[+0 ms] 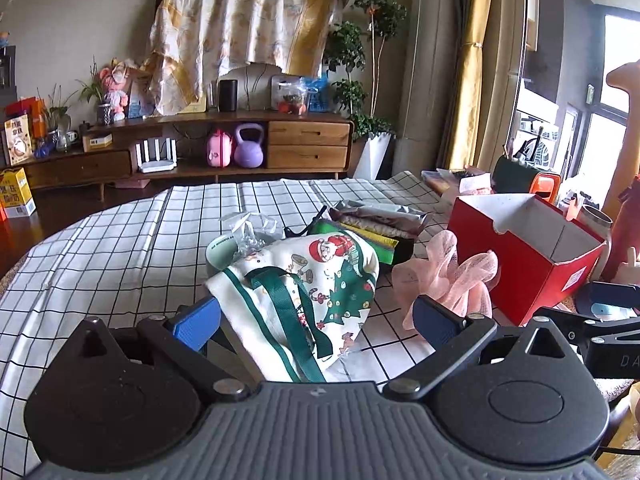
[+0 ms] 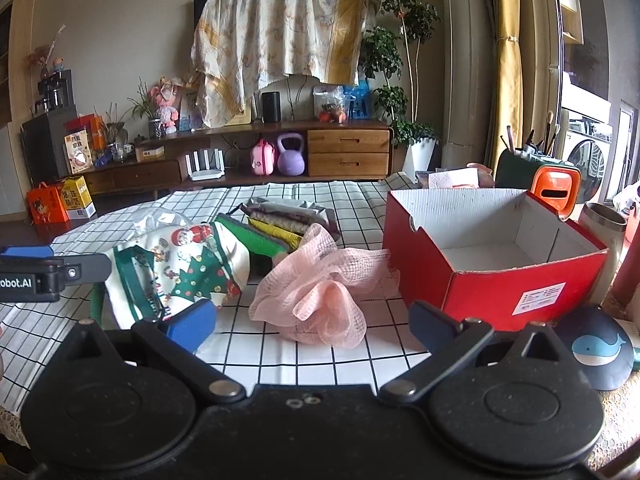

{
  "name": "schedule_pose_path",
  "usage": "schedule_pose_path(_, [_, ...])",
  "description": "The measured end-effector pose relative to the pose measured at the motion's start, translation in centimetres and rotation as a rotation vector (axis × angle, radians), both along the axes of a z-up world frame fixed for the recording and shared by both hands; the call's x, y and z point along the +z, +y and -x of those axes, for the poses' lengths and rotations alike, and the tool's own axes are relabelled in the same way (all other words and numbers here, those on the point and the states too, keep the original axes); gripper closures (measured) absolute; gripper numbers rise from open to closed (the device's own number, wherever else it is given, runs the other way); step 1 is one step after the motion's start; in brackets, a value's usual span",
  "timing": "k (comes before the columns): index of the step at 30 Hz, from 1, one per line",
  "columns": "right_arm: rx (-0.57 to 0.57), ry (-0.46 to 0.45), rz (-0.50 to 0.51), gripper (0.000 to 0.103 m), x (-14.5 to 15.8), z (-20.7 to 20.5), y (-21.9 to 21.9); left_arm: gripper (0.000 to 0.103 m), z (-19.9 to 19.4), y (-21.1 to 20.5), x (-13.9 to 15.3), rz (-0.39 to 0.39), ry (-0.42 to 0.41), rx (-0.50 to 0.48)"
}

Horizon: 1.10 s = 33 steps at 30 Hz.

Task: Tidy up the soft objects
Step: 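Grasp the Christmas tote bag with the left gripper while the right grasps the pink bath puff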

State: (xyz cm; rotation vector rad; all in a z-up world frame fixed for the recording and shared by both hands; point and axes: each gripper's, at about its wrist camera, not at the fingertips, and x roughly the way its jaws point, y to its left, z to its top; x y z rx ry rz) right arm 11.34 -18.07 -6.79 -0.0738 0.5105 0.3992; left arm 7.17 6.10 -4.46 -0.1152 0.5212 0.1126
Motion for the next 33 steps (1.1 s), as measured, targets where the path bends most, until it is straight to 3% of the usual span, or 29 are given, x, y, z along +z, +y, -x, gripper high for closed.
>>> schedule_pose_path(11, [0.036, 0.016, 0.06, 0.002, -2.4, -4.8, 1.6, 0.0, -5.1, 2.1, -2.3, -0.049, 0.052, 0.088])
schedule_pose_path(16, [0.056, 0.054, 0.071, 0.002, -4.0, -7.1, 2.4, 0.0, -6.6, 3.8, -3.8, -0.014, 0.086, 0.124])
schedule_pose_path(27, [0.045, 0.103, 0.014, 0.001, -6.6, -11.1, 4.1, 0.0, -8.2, 4.7, -6.2, 0.073, 0.118, 0.051])
schedule_pose_path(33, [0.042, 0.127, 0.023, 0.002, -7.8, -12.0, 4.4, 0.001, -8.6, 4.7, -6.9, 0.075, 0.123, 0.059])
